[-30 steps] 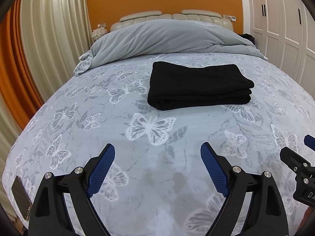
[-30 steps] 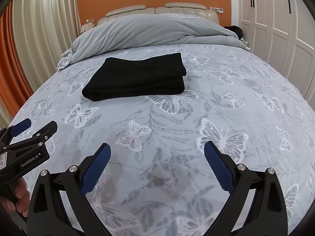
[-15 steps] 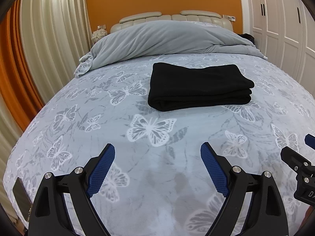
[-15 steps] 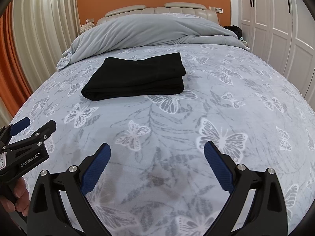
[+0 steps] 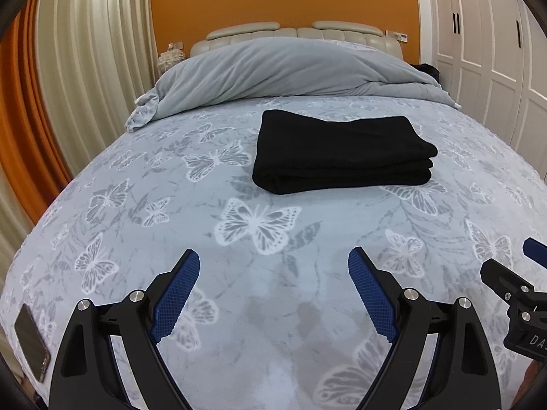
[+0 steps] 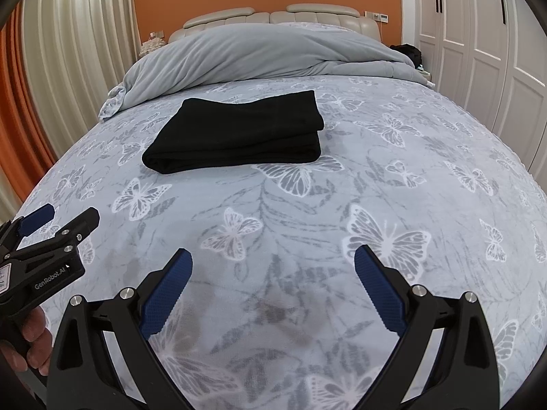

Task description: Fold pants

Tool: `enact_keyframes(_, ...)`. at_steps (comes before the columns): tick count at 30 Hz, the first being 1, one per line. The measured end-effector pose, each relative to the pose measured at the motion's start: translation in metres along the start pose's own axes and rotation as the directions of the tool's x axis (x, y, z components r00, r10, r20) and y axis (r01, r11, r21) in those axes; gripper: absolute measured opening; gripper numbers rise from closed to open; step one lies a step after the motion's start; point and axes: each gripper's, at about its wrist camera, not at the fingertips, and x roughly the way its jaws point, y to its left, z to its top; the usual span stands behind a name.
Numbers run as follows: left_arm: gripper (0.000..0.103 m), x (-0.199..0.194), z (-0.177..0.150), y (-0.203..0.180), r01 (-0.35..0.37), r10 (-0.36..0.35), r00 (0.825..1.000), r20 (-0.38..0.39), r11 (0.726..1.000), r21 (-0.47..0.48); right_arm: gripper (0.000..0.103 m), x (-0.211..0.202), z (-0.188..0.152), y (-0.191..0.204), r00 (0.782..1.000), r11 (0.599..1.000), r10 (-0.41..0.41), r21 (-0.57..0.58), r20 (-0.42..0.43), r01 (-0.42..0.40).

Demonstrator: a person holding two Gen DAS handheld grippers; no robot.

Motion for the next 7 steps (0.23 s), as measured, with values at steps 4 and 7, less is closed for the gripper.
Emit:
enact_keyframes(4,0.086,0.0041,0.0008,-0.0013,0.022,-0.021,0.999,-0.028,1.000,0.009,0.094,0.0004,-0.0006,-0.0012,1.000,1.000,-0.001,-0.002,-0.002,0.001)
enact_keyframes(7,0.086,0.0060,0.0000,-0.0008,0.031,-0.031,0.999,-0.041,1.000,0.004,0.094,0.0004,-0.0005,-0.0016,1.000,1.000,-0.001,-0.002,-0.002,0.001)
